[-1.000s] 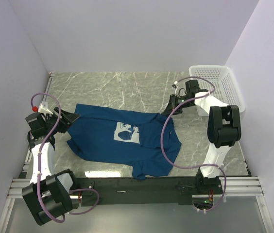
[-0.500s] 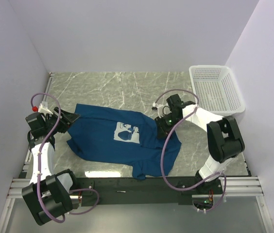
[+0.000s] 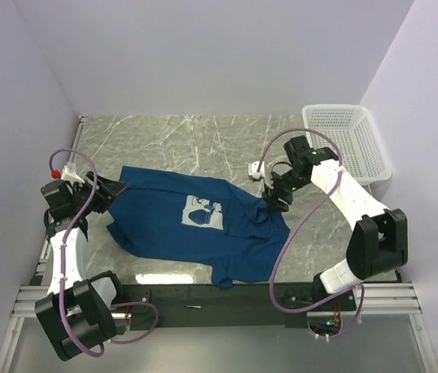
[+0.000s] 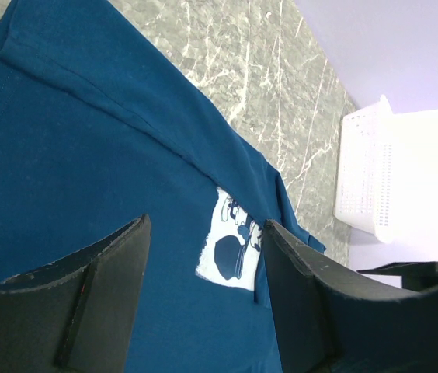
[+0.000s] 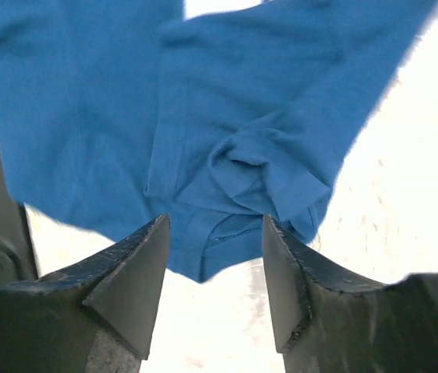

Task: Fold and stack the t-shirts
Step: Fold the tshirt

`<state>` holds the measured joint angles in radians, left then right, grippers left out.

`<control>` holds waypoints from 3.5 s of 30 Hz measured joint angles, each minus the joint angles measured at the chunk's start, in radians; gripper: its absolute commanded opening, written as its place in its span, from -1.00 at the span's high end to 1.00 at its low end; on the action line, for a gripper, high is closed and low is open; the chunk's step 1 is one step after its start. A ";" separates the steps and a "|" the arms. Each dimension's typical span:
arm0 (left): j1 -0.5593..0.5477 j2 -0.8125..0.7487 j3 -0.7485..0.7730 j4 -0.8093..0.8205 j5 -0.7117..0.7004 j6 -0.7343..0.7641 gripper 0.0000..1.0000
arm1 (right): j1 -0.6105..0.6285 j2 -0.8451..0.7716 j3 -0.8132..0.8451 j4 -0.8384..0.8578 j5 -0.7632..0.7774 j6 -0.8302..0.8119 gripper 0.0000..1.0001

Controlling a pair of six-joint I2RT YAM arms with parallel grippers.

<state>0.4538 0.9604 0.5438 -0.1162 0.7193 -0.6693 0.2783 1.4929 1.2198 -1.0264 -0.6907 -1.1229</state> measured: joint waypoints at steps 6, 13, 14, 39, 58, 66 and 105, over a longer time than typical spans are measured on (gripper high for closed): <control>0.000 0.000 0.000 0.000 0.000 0.000 -0.31 | 0.038 0.146 0.075 -0.080 0.015 -0.193 -0.14; 0.000 0.000 0.000 0.001 0.002 0.000 -0.30 | 0.042 0.409 0.352 -0.084 0.046 -0.003 -0.12; 0.000 0.000 0.000 0.001 0.003 0.000 -0.31 | 0.042 0.430 0.362 -0.080 0.055 0.031 -0.12; 0.000 0.000 -0.002 0.008 0.018 -0.005 -0.30 | 0.066 0.496 0.263 -0.147 0.127 0.086 0.32; 0.000 0.000 -0.005 0.026 0.020 -0.005 -0.31 | 0.064 0.270 0.100 -0.181 0.090 0.000 -0.23; 0.000 0.000 -0.008 0.026 0.020 -0.005 -0.30 | 0.086 0.343 0.216 -0.188 0.043 -0.144 -0.31; 0.000 0.000 -0.012 0.029 0.026 -0.005 -0.31 | 0.128 0.354 0.148 -0.254 0.125 -0.263 -0.12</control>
<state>0.4538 0.9604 0.5320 -0.0872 0.7456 -0.6743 0.4061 1.8465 1.3674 -1.2800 -0.5659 -1.3861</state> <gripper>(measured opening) 0.654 0.569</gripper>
